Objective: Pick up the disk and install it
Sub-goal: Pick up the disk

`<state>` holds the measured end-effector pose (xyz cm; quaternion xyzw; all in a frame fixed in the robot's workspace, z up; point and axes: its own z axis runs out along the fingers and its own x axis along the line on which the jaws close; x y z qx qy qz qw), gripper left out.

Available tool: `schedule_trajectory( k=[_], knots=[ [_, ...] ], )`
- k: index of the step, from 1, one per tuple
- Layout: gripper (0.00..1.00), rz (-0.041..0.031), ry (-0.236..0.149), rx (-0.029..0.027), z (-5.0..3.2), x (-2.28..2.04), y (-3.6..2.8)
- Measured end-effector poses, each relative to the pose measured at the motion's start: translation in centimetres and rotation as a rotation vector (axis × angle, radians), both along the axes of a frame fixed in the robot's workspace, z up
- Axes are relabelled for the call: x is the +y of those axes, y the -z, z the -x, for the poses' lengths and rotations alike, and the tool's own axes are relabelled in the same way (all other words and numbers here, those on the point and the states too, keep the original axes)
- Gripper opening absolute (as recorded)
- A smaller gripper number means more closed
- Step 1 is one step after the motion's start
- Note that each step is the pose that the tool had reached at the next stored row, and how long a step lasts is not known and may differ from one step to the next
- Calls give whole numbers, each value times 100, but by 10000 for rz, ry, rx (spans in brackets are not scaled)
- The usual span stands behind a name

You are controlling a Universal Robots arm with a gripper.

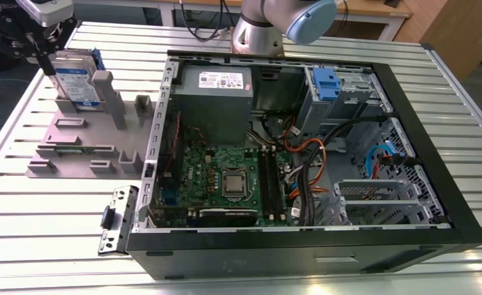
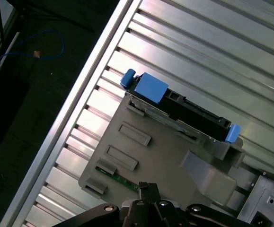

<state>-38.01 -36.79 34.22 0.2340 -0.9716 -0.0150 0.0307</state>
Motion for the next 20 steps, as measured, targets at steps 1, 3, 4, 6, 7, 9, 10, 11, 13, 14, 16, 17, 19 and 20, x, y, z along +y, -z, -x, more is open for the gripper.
schedule_trajectory(
  k=[1, 3, 4, 6, 7, 9, 10, 11, 13, 14, 16, 17, 19, 20],
  knots=[
    [10, 0, -5, 0, 0, 0, 0],
    [10, 0, -15, 0, 0, 0, 0],
    [10, 0, -19, -1, 0, 0, 0],
    [10, 0, -30, 0, 0, 0, 0],
    [10, 0, -36, 0, 0, 0, 0],
    [10, 0, -47, 0, 0, 0, 0],
    [10, 0, -53, 0, 0, 0, 0],
    [10, 0, -59, 0, 0, 0, 0],
    [10, 0, -69, 0, 0, 0, 0],
    [10, 0, -75, 0, 0, 0, 0],
    [10, 0, -85, 0, 0, 0, 0],
    [10, 0, -91, -1, 0, 0, 0],
    [10, 0, -102, 0, 0, 0, 0],
    [10, 0, -120, 0, 0, 0, 0]
  ],
)
